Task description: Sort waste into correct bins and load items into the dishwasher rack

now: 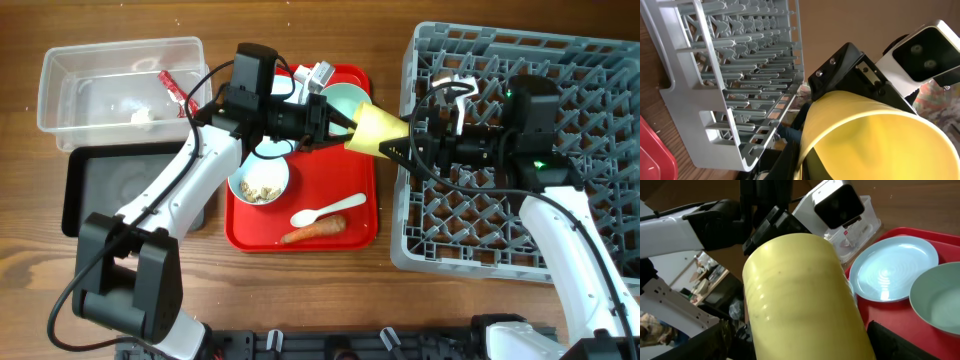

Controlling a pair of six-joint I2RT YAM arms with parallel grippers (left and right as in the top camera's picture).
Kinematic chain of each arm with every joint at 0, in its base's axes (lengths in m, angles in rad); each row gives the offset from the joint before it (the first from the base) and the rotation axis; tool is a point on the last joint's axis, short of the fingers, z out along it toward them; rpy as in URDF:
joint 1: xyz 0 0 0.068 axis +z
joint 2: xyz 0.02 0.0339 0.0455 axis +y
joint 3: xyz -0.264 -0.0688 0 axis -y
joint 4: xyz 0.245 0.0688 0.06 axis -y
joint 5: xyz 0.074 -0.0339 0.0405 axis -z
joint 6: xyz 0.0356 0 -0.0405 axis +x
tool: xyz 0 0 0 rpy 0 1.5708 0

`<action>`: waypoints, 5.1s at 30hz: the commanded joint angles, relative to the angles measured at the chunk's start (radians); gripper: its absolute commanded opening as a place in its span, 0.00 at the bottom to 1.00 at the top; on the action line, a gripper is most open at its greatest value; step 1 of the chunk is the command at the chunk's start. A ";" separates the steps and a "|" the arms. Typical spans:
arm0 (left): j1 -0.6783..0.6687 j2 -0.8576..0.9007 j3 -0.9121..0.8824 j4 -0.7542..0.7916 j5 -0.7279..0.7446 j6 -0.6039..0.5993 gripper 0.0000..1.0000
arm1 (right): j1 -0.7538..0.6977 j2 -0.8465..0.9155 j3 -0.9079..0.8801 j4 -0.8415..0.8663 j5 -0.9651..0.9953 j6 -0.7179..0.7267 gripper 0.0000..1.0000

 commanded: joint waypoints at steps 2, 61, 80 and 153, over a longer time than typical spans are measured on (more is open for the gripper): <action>-0.002 -0.019 0.002 0.016 -0.022 -0.053 0.04 | 0.005 0.010 0.021 -0.015 -0.036 0.004 0.88; 0.016 -0.019 0.002 -0.156 -0.420 0.028 0.51 | 0.005 0.009 0.021 0.058 0.089 0.008 0.54; 0.108 -0.037 0.002 -0.304 -0.588 0.103 0.58 | 0.005 0.007 0.021 -0.023 0.273 0.006 0.62; -0.130 0.314 0.344 -0.163 -1.204 0.383 0.04 | 0.004 0.007 0.021 -0.307 0.670 0.033 0.74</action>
